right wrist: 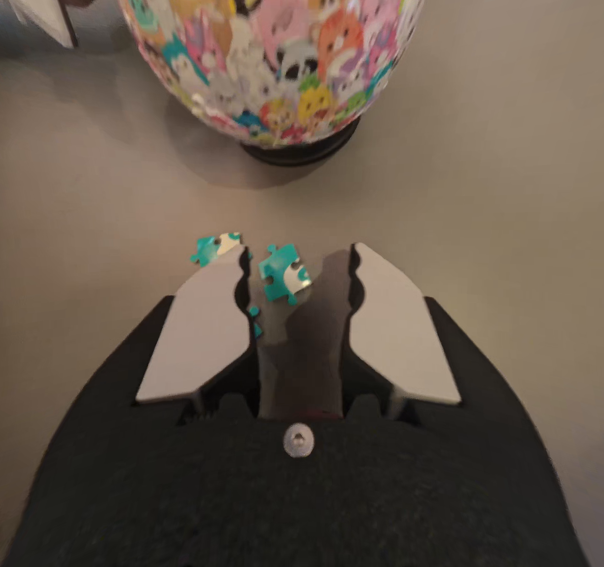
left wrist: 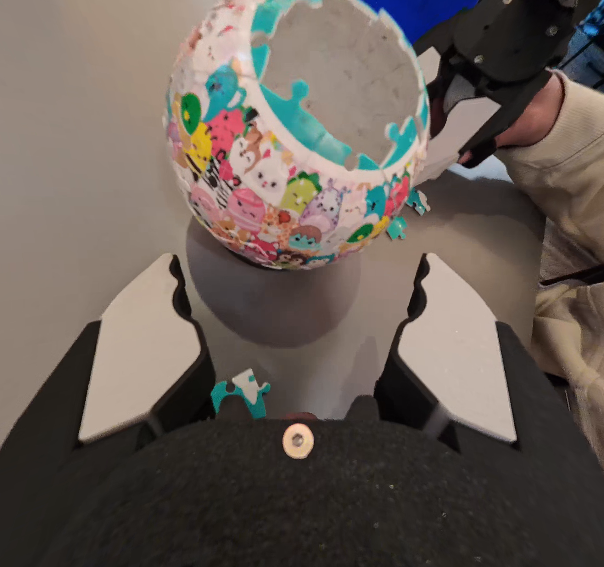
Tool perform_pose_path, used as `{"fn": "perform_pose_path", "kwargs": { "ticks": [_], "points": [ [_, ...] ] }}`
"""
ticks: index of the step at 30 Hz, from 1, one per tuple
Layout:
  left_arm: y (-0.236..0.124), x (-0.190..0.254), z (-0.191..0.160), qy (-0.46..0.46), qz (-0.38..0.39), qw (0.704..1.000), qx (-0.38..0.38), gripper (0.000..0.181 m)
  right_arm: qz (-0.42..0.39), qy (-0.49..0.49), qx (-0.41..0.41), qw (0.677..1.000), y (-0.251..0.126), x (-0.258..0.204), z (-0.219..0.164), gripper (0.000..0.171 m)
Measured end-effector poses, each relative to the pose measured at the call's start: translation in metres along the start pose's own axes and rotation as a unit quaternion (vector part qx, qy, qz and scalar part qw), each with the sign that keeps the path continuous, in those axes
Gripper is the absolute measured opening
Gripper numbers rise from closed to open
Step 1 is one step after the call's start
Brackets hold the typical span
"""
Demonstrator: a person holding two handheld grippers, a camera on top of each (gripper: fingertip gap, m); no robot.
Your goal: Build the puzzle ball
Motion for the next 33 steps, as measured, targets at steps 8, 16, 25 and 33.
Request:
{"fn": "perform_pose_path", "kwargs": {
  "ticks": [8, 16, 25, 33],
  "points": [
    [0.004, 0.001, 0.010, -0.012, -0.009, 0.999, 0.029, 0.124, -0.019, 0.008, 0.107, 0.994, 0.003, -0.003, 0.062, 0.104],
    [0.012, 0.012, 0.007, -0.007, -0.003, 1.000, 0.028, 0.128, 0.150, 0.189, 0.229, 0.943, -0.005, 0.011, 0.089, 0.104],
    [0.011, 0.020, -0.001, -0.021, -0.004, 0.999, 0.042, 0.123, 0.157, 0.223, 0.237, 0.932, 0.000, 0.028, 0.096, 0.088],
    [0.011, 0.022, 0.002, -0.022, -0.002, 0.999, 0.044, 0.128, 0.170, 0.235, 0.244, 0.925, 0.003, 0.037, 0.100, 0.080]
  ]
}}
Point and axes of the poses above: each gripper's, where its closed fingertips meet, y out along the fingers, z out of its top, x = y × z across the jaws, the point moved 5 cm from there along -y, back along the fingers, and after that the axes turned 4 degrees about -y, right-handed, at the moved point
